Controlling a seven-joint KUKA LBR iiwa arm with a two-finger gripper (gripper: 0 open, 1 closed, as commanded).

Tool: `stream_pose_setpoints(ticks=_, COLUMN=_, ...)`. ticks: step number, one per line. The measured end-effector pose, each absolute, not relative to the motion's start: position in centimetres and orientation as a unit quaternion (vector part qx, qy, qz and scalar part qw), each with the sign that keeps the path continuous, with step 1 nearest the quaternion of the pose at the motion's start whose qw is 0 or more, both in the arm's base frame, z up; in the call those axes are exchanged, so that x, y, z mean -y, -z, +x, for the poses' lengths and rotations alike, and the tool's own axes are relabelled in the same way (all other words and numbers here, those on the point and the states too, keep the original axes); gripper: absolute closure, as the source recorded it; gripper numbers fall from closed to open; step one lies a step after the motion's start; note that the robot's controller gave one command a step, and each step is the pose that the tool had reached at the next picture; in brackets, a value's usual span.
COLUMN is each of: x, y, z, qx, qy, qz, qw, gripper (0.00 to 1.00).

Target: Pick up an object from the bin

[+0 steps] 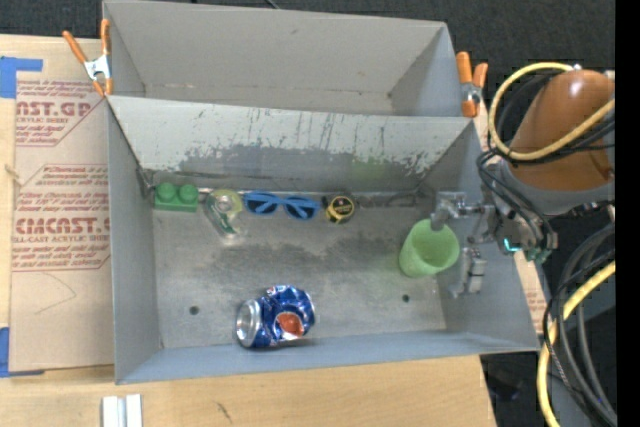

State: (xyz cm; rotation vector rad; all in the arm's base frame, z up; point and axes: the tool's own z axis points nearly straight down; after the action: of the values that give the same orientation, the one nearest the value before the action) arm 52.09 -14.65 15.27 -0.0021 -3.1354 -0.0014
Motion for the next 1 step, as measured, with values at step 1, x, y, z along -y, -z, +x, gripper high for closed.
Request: stream_pose_setpoints(ticks=1, x=13.24, y=-6.96, z=57.71, qx=1.0, qy=0.001, qz=-0.022, qw=-0.005, gripper=0.0)
